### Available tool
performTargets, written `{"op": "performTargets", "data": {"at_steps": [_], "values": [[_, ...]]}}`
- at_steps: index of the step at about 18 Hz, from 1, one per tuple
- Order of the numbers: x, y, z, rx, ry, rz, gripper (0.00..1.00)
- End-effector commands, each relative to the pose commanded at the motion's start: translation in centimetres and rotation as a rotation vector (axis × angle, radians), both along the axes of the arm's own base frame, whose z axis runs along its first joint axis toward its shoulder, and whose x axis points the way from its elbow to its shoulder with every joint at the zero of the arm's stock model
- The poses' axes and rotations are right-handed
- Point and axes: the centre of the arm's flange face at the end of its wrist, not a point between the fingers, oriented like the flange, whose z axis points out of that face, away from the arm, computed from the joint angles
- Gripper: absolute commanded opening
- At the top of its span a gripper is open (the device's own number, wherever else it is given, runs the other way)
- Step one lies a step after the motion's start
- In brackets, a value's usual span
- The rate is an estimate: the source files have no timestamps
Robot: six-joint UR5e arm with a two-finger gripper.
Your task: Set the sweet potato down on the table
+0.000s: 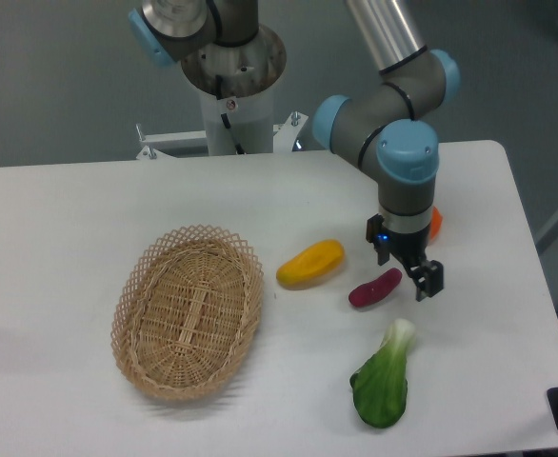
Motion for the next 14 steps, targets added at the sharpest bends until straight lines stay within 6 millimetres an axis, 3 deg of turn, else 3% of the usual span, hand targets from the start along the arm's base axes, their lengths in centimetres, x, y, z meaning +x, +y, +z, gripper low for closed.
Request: {"op": "performTargets", "data": {"at_steps": [5,8,10,14], "values": [[-4.2,-2.1,7.2,0.037,0.063,0.052,1.0],[-5.3,-2.6,11.3,0.007,0.006,0.061,1.0],[-6.5,-4.5,13.3,-0.009,-0.032,0.08,1.0],[-7.5,-6.6,13.2,-0.044,-0.047,-0.022,1.0]]}}
